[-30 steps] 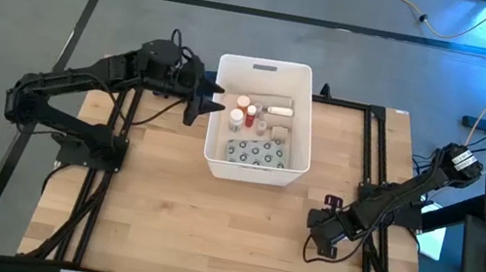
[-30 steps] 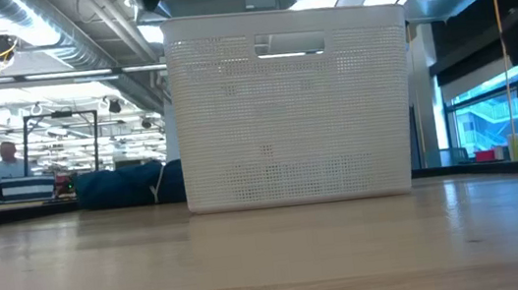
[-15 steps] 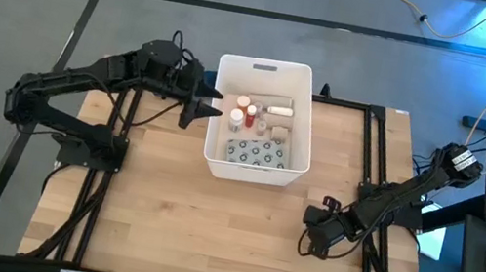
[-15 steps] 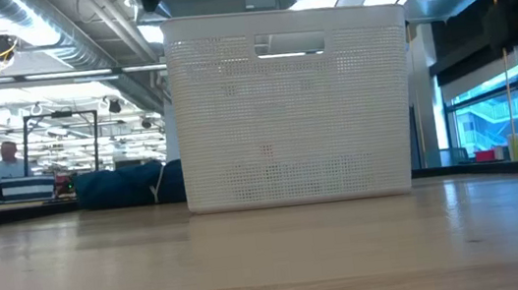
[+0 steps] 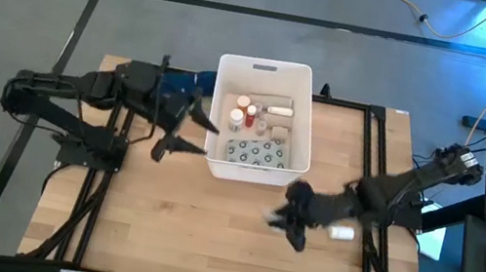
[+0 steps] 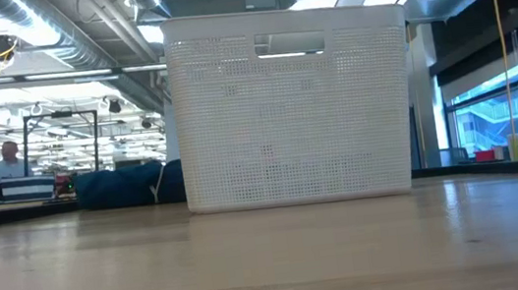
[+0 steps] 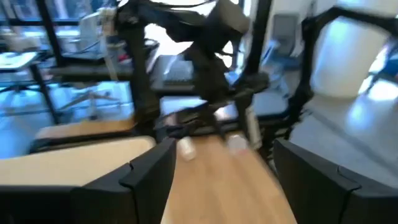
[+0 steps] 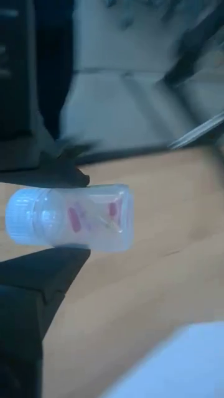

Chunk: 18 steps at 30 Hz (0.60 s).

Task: Pick & place medical supplies in basket/bin
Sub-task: Put the transparent medicine bottle into the bin

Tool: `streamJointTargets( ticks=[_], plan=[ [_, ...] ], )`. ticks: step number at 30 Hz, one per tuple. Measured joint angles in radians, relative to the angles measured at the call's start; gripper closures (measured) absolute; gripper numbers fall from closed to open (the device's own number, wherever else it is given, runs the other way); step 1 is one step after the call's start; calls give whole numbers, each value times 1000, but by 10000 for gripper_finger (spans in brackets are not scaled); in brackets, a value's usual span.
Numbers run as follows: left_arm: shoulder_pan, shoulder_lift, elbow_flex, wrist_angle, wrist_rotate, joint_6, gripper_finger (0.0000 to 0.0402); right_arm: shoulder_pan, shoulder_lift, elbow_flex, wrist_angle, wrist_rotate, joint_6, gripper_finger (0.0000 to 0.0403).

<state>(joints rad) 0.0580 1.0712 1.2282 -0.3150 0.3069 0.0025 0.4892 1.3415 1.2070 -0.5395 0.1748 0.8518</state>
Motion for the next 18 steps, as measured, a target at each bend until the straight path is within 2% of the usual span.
streamJointTargets(
  ticks=[5,8,11,13,18],
  plan=[
    [-91,43,0,86,-4,-90,142,-87,-1,163,99,42,-215,268],
    [-148,67,0,86,-79,-6,142,-132,-1,220,154,38,-309,268],
    [-206,74,0,84,-168,135,142,-179,-1,238,187,-40,-296,268],
    [-238,75,0,88,-219,164,142,-205,0,239,201,-92,-248,268],
    [-262,75,0,88,-237,179,142,-253,44,236,221,-203,-118,268]
  ],
)
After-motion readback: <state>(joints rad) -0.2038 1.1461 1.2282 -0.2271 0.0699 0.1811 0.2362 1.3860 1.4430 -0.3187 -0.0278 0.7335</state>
